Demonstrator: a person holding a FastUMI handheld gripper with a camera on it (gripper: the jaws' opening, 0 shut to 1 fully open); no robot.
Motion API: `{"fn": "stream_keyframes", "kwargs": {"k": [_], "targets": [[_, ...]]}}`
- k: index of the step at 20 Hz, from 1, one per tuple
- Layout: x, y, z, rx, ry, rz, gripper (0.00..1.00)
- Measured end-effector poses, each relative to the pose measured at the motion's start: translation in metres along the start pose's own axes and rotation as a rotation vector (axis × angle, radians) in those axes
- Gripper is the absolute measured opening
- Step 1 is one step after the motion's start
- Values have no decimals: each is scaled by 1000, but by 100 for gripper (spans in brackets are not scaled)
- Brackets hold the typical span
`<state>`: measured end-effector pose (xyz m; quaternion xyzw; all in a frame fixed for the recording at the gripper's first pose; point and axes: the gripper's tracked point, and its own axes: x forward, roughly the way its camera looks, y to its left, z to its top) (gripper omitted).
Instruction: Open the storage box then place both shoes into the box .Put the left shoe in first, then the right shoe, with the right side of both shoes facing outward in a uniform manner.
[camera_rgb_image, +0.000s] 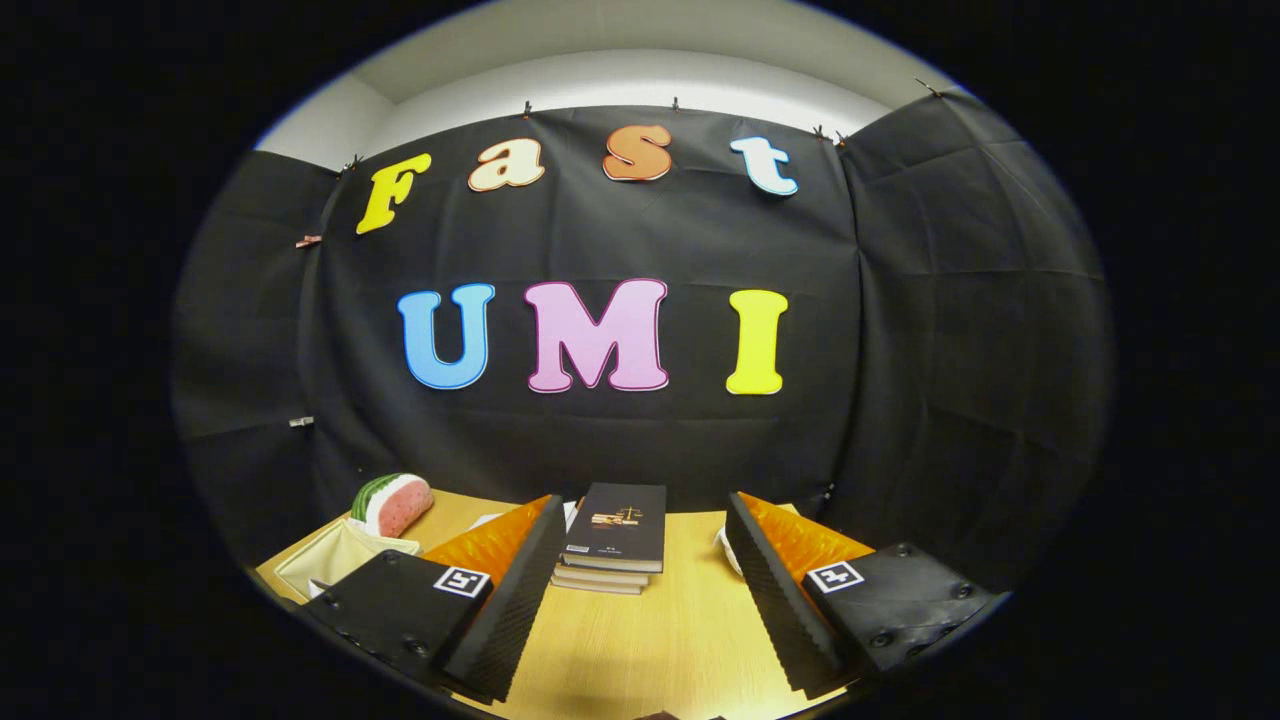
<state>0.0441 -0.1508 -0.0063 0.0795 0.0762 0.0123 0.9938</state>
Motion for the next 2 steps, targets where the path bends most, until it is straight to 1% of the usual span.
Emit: {"fn": "stream_keyframes", "kwargs": {"k": [2], "targets": [[0, -8, -4, 5, -7, 7, 99]]}}
